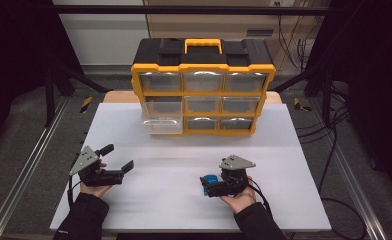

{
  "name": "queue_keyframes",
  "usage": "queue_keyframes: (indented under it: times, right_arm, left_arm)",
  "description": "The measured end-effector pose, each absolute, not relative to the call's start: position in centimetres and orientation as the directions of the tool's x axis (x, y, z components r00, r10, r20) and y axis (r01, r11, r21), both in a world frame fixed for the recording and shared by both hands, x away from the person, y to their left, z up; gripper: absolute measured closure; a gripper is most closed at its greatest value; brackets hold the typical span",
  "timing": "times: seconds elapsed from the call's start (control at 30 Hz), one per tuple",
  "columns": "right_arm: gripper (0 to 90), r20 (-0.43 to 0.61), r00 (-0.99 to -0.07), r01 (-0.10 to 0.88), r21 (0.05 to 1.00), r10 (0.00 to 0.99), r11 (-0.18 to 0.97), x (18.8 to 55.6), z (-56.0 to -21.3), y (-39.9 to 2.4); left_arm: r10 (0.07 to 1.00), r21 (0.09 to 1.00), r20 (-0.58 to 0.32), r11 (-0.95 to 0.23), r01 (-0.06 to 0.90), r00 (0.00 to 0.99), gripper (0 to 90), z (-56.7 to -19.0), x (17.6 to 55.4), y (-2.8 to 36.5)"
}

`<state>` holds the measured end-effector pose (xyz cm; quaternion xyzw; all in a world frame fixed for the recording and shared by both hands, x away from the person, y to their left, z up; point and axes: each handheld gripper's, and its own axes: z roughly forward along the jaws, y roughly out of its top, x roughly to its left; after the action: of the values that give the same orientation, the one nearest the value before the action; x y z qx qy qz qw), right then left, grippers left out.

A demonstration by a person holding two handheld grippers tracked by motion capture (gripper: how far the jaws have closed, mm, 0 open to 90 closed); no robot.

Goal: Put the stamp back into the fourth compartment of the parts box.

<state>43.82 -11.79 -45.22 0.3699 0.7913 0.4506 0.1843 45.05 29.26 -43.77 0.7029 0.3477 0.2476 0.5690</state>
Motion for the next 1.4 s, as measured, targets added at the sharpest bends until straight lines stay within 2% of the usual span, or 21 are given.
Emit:
queue_keyframes:
  times: [0.4,0.6,0.87,1.1,1.4]
  right_arm:
    - [3.7,0.037,-0.649,0.508,0.764,0.76,0.397,44.2,-46.9,-10.5]
    - [9.4,0.046,-0.649,0.552,0.715,0.759,0.429,44.5,-47.5,-10.4]
    - [21.7,0.07,-0.661,0.583,0.675,0.747,0.453,44.6,-47.8,-10.2]
    - [24.0,0.056,-0.645,0.593,0.665,0.762,0.453,44.5,-47.6,-9.9]
    - [31.4,0.057,-0.642,0.602,0.655,0.765,0.457,44.5,-47.5,-10.2]
  left_arm:
    - [0.769,0.971,-0.05,-0.111,0.21,0.637,0.7,-43.8,45.0,29.2]
    - [0.768,0.969,-0.053,-0.114,0.217,0.638,0.9,-43.9,45.1,29.2]
    - [0.769,0.968,-0.054,-0.115,0.222,0.636,1.1,-43.9,45.1,29.2]
    - [0.77,0.968,-0.056,-0.115,0.225,0.635,1.2,-43.9,45.1,29.2]
    - [0.769,0.967,-0.055,-0.119,0.227,0.637,1.4,-44.0,45.1,29.2]
